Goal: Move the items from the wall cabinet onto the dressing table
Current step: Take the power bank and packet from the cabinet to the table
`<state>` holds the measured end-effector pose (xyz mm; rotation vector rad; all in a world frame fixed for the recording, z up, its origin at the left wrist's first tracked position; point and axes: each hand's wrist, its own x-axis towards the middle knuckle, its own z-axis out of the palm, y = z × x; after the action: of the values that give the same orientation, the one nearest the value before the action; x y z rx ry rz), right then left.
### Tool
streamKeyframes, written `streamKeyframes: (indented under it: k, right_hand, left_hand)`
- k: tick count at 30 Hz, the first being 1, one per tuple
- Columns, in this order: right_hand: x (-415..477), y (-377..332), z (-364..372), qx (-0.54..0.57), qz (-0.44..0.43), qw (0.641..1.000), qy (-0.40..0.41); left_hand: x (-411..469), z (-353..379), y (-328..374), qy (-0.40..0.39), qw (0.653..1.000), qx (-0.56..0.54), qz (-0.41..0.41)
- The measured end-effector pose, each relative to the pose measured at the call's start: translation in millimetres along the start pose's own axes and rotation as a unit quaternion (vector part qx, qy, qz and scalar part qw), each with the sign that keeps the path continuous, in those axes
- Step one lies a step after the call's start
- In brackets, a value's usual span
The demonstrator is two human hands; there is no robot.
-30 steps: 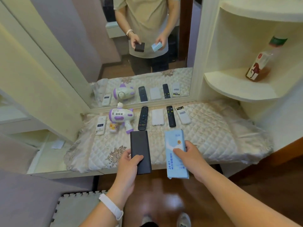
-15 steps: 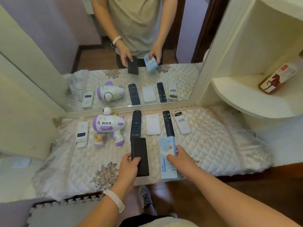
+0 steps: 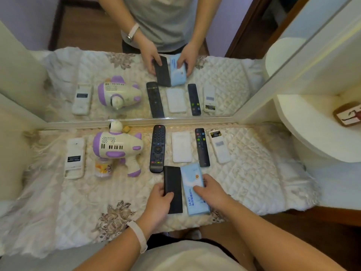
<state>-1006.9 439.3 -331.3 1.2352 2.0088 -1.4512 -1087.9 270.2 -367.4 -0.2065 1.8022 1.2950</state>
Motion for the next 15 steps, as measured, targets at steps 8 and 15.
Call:
streamKeyframes:
  k: [8,15]
  right_hand:
    - [8,18,-11,-0.178,-0.038,0.983,0.001]
    - [20,16,-28,-0.283,-0.148,0.948,-0.011]
  left_hand:
    - [-7,-3,-2,0.047,0.974,0.213,0.061]
    - [-28,5,-2,0.156,0.937,0.306,0.069]
